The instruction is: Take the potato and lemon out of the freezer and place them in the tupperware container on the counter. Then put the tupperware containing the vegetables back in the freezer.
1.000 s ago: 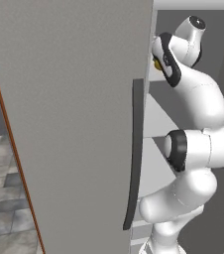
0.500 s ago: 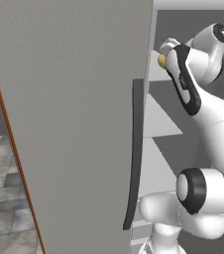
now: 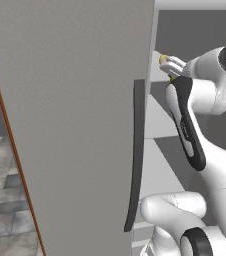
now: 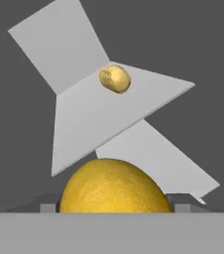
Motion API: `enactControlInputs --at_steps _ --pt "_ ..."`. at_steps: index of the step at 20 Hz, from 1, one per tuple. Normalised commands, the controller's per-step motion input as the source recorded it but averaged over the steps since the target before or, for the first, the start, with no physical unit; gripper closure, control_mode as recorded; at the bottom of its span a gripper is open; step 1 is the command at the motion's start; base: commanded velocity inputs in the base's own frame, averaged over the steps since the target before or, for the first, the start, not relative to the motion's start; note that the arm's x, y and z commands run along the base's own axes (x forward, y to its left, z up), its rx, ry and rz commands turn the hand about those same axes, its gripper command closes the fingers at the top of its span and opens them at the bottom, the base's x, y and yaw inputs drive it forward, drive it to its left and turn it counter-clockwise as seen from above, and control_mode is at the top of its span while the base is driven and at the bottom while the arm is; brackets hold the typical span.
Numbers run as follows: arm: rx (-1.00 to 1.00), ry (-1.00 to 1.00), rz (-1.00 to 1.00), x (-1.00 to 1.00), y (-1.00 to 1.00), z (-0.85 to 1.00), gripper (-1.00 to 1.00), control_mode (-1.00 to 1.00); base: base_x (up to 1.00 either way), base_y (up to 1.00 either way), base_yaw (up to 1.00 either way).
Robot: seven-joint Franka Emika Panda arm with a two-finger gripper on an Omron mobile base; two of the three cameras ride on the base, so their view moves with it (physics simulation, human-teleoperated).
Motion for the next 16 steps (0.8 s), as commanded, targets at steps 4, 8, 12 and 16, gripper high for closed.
enactControlInputs --at_steps 4,8,12,16 --pt "-0.11 0.07 0.00 -1.00 0.11 0.32 1.00 -1.00 0.00 0.00 0.00" --pt "-0.09 0.07 0.05 -0.81 0.04 0.20 1.00 -1.00 0.00 0.00 0.00" --pt "0.00 0.11 0.10 -0.42 0.00 0.11 1.00 -1.00 0.00 0.00 0.00" --pt "0.00 0.10 0.08 -0.23 0.01 0.00 1.00 -1.00 0.00 0.00 0.00"
